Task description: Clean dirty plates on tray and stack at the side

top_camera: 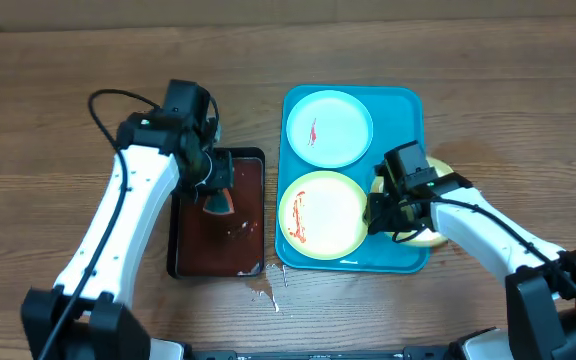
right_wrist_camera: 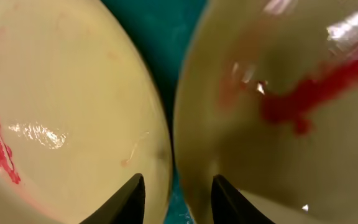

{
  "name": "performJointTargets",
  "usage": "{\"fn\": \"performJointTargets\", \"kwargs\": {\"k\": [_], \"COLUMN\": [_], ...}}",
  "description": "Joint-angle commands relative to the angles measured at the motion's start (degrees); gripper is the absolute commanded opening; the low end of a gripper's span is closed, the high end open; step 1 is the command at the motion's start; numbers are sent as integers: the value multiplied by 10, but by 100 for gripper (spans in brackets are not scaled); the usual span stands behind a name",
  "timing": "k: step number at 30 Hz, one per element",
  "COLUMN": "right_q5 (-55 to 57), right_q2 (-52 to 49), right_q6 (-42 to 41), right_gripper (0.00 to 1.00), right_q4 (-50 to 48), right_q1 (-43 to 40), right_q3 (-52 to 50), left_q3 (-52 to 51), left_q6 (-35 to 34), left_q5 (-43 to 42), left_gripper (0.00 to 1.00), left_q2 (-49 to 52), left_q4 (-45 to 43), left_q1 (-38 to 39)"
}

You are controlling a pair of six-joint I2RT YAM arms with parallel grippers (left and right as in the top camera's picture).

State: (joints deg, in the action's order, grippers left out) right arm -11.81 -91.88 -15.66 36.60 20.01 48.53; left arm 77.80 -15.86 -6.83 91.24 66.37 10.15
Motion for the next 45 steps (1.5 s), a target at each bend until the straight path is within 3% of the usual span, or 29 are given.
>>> {"fn": "performJointTargets", "kwargs": {"k": [1, 18, 22, 26, 31, 37, 41, 42, 45], "right_q5": [12, 70, 130, 136, 125, 117, 117, 108, 81], "right_q2": [-5, 54, 105, 113, 96, 55, 48, 48, 48], "right_q6": [9, -9, -85, -90, -99, -99, -118, -118, -118], "right_gripper": [37, 39, 42, 48, 50, 50, 24, 11, 6], "right_q4": [0, 104, 170, 195, 179, 116, 70, 48, 6], "right_q1": [9, -11, -83, -176, -272, -297, -297, -297, -297], "right_q3": [-3, 73, 102, 97, 47, -23, -41, -40, -38], "left_q3": [31, 38, 38, 38, 38, 38, 38, 38, 38], "left_q6": [22, 22, 22, 26, 26, 26, 29, 30, 30], "left_q5": [-7, -7, -6, -6, -2, 11, 11, 10, 10], "left_gripper": [4, 4, 4, 4, 4, 4, 4, 4, 4], "left_q2": [-21, -22, -22, -22, -22, -22, -22, -22, -22], "left_q4": [8, 13, 13, 14, 18, 26, 27, 27, 27], "left_q1": [4, 4, 4, 4, 4, 4, 4, 4, 4]}}
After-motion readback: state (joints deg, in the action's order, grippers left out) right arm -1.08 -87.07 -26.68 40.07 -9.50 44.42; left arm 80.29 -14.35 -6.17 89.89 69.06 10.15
